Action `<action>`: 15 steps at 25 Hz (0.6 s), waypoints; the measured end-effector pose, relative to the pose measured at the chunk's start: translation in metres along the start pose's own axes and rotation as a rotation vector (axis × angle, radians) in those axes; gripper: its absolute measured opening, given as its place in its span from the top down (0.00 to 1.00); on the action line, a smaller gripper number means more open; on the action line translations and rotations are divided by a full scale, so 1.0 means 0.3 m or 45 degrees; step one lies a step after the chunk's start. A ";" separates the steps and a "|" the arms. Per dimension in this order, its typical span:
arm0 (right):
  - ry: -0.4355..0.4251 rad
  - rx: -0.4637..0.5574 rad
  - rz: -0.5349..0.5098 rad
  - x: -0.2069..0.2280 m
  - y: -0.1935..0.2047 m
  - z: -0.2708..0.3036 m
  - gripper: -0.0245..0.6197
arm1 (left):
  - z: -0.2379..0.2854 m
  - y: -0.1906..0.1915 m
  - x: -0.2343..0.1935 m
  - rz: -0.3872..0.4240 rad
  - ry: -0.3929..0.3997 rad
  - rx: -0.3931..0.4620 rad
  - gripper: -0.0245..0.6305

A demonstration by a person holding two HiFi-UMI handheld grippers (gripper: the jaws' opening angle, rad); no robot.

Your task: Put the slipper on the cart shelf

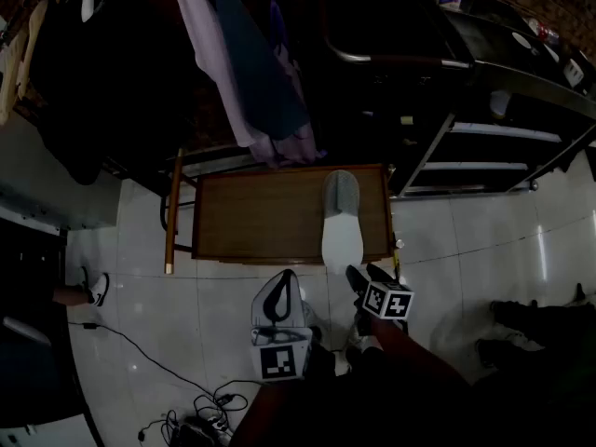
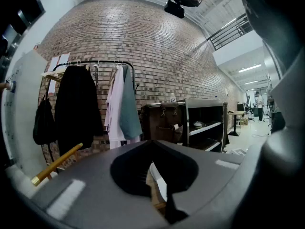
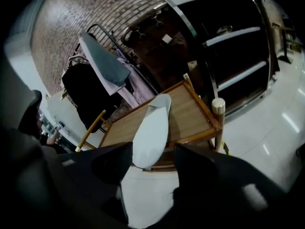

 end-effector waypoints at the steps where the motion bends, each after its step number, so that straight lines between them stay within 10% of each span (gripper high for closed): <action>1: -0.013 0.005 0.058 0.009 0.009 0.013 0.56 | -0.002 0.004 -0.005 0.006 0.001 -0.001 0.94; 9: -0.106 0.048 0.442 0.060 0.048 0.120 0.55 | -0.017 0.027 -0.020 0.018 0.014 -0.029 0.94; 15: -0.064 0.032 0.425 0.050 0.031 0.150 0.64 | -0.020 0.035 -0.026 0.015 0.022 -0.043 0.94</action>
Point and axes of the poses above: the fingertips, and each gripper's own axes: z forward along the fingers, x to its right, y out of its underside, the point moved 9 cm from there along -z, backward along the fingers, and after that the axes turned 14 degrees about -y, right-handed, at the moved point
